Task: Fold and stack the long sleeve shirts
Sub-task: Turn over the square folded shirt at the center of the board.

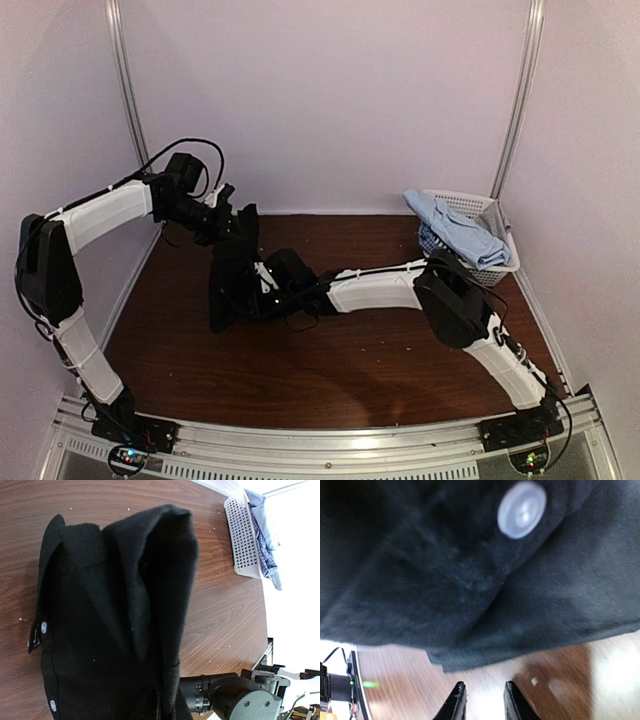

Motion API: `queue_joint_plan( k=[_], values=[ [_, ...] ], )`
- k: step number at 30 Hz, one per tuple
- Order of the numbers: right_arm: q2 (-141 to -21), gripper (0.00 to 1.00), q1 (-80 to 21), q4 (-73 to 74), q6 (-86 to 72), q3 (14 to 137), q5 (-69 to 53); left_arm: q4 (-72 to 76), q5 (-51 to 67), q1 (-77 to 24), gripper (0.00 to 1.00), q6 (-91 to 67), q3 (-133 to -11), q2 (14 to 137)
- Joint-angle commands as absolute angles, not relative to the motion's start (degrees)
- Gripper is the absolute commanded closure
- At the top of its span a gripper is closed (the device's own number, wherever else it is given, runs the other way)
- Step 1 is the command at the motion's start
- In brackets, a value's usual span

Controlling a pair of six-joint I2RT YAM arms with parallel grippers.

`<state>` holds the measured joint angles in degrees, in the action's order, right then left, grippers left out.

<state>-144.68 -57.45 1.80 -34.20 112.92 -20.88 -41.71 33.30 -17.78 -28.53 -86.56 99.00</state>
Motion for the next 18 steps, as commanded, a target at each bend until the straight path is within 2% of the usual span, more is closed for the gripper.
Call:
queue_joint_plan(
  k=[1, 10, 16, 17, 18],
  values=[
    [-135.46, 0.71, -56.91, -2.8, -31.14, 108.57, -20.82, -38.18, 32.83, -18.89, 1.0, -29.72, -85.96, 99.26],
    [-117.31, 0.71, -53.78, 3.3, -30.0, 93.11, -9.09, -38.23, 27.19, -24.04, 1.0, -31.08, -84.59, 97.98],
    [-101.99, 0.63, -47.85, 4.43, -34.24, 77.29, -6.37, -35.2, 14.67, -39.49, 1.0, -39.76, -83.28, 99.23],
    [-100.07, 0.6, -47.21, 5.25, -34.42, 75.41, -5.86, -33.91, 13.28, -42.45, 0.88, -41.42, -83.14, 100.25],
    [-98.33, 0.57, -46.85, 6.46, -34.38, 73.88, -4.86, -32.55, 12.36, -45.57, 0.82, -42.59, -83.17, 101.69]
  ],
)
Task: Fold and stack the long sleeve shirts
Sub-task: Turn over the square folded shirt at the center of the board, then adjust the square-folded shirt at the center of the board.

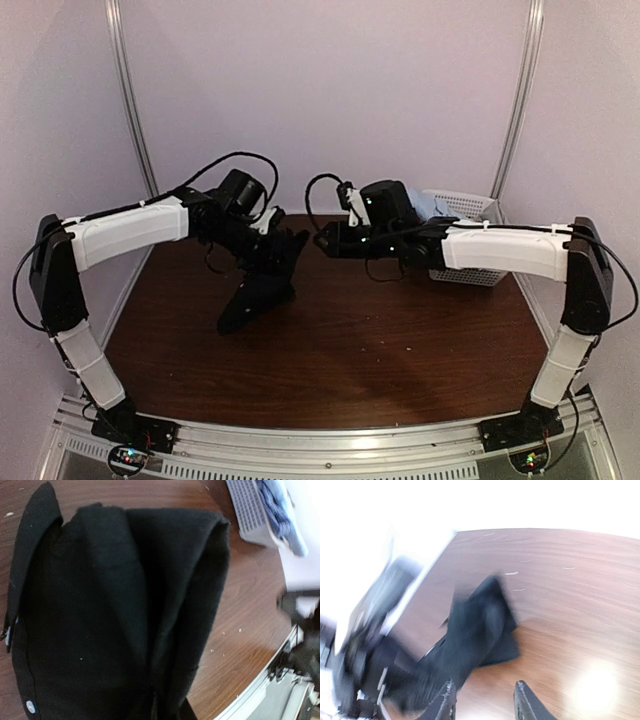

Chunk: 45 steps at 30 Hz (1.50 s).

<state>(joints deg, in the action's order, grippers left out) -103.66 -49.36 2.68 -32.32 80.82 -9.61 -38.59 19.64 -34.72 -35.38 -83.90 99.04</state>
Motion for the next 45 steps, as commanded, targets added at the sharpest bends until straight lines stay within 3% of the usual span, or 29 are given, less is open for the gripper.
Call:
queue_joint_plan(
  k=[1, 4, 6, 11, 18, 26, 32, 40, 45],
  values=[
    [-96.88, 0.55, -46.65, 7.33, -34.26, 72.33, -3.61, -31.21, 11.93, -48.02, 0.78, -43.38, -83.45, 103.04],
    [-93.98, 0.47, -46.19, 8.59, -34.18, 67.71, -2.34, -30.58, 11.2, -50.94, 0.55, -44.45, -85.05, 105.0],
    [-93.22, 0.43, -46.21, 9.1, -34.19, 65.67, -2.54, -30.53, 9.09, -50.61, 0.49, -44.1, -85.21, 103.66],
    [-93.8, 0.36, -47.38, 10.01, -34.48, 62.9, -3.06, -32.44, 7.26, -43.89, 0.46, -41.37, -82.52, 98.44],
    [-97.38, 0.33, -50.28, 9.77, -36.28, 60.37, -3.22, -31.41, 14.44, -28.92, 0.44, -30.13, -75.88, 97.79],
    [-102.99, 0.33, -50.48, 8.59, -38.08, 60.26, -2.44, -27.43, 26.94, -21.67, 0.27, -21.33, -70.63, 104.86],
    [-105.96, 0.33, -49.99, 6.84, -39.52, 60.17, -2.51, -26.44, 27.56, -21.53, 0.16, -20.83, -68.76, 106.75],
    [-110.36, 0.38, -50.01, 6.91, -39.23, 63.36, -2.08, -26.17, 31.02, -21.82, 0.17, -20.07, -67.31, 108.56],
    [-113.3, 0.51, -50.17, 7.83, -38.31, 66.9, -2.08, -24.9, 33.21, -23.81, 0.32, -22.19, -66.63, 108.67]
  ],
)
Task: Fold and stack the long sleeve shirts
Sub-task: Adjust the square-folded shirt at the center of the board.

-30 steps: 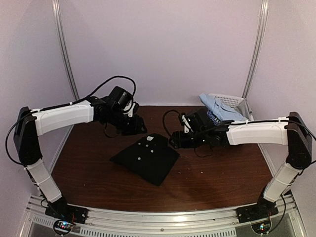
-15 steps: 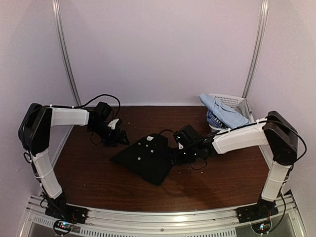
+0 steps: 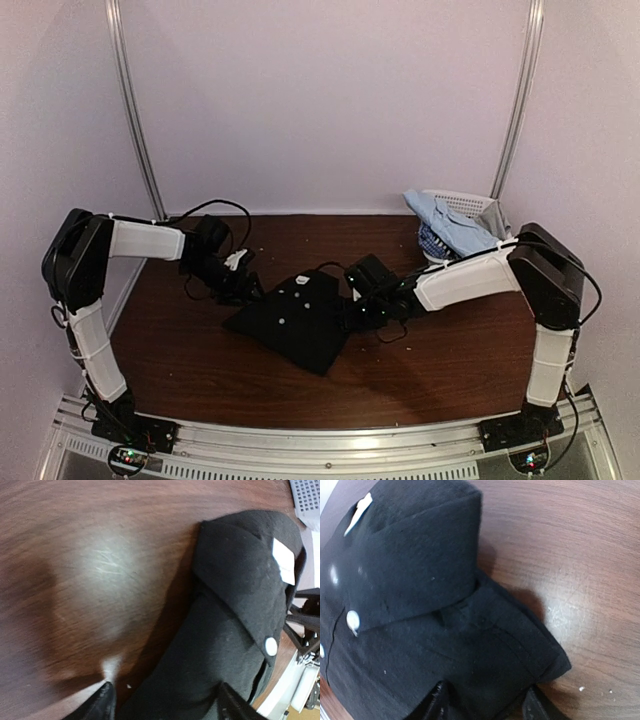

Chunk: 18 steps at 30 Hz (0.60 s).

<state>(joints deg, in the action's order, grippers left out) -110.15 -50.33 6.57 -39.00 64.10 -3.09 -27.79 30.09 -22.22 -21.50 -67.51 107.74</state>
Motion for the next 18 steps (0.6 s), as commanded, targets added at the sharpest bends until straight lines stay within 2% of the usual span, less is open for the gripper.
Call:
queue_joint_plan(
  k=[1, 4, 6, 8, 10, 12, 17, 18],
  values=[
    [-113.9, 0.54, -50.18, 8.34, -37.97, 67.94, -1.95, -24.48, 33.62, -24.04, 0.38, -22.96, -66.56, 108.51],
    [-115.49, 0.67, -50.26, 9.71, -36.8, 71.74, -1.64, -22.4, 34.27, -24.26, 0.64, -25.72, -65.85, 106.63],
    [-116.4, 0.79, -50.27, 11.58, -35.66, 74.68, -1.17, -20.82, 34.0, -24.26, 0.82, -27.38, -65.54, 104.44],
    [-117.49, 0.89, -50.36, 13.27, -34.46, 77.88, -0.77, -19.59, 33.0, -24.38, 0.92, -29.06, -65.08, 100.53],
    [-118.35, 0.96, -50.44, 15.14, -33.04, 81.54, -0.58, -19.72, 30.89, -24.83, 0.99, -29.98, -65.04, 97.14],
    [-119.15, 1.0, -50.58, 16.88, -31.54, 85.02, -0.87, -21.06, 26.98, -25.76, 1.0, -30.92, -64.83, 93.9],
    [-120.71, 1.0, -50.52, 20.54, -28.22, 90.96, -2.88, -25.41, 16.38, -30.12, 1.0, -34.15, -63.58, 89.54],
    [-120.92, 1.0, -50.05, 21.29, -27.44, 91.06, -3.19, -26.18, 14.62, -30.89, 0.97, -35.32, -63.1, 89.56]
  ],
)
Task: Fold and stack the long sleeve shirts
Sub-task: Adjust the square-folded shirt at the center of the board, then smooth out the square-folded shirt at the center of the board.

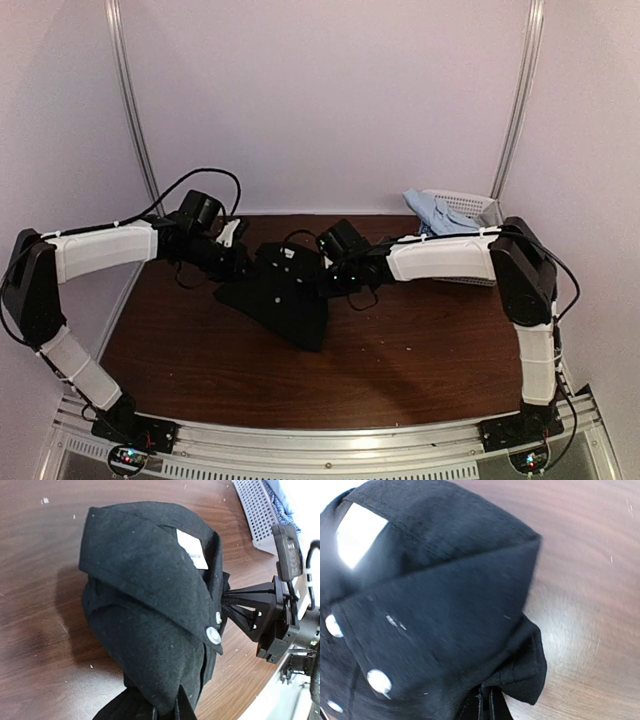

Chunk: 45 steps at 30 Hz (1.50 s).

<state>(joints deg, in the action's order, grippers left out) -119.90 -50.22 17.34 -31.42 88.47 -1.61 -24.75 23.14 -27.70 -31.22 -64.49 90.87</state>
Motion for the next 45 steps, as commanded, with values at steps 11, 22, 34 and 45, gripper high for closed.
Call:
queue_joint_plan(
  k=[11, 22, 34, 45],
  values=[
    [-118.78, 0.67, -40.26, 27.13, -18.71, 88.05, -2.07, -27.23, 4.65, -29.73, 0.4, -36.31, -65.29, 92.73],
    [-115.02, 0.59, -48.93, 26.82, -21.19, 90.51, -0.72, -24.28, 10.83, -28.71, 0.7, -35.07, -68.93, 100.51],
    [-121.79, 0.59, -54.91, 24.25, -23.14, 87.47, -3.12, -20.08, 10.78, -24.38, 0.83, -33.97, -74.46, 113.3],
    [-119.03, 0.54, -54.61, 24.98, -23.17, 82.42, -0.27, -24.1, 10.3, -23.47, 0.76, -30.88, -82.6, 113.35]
  ],
)
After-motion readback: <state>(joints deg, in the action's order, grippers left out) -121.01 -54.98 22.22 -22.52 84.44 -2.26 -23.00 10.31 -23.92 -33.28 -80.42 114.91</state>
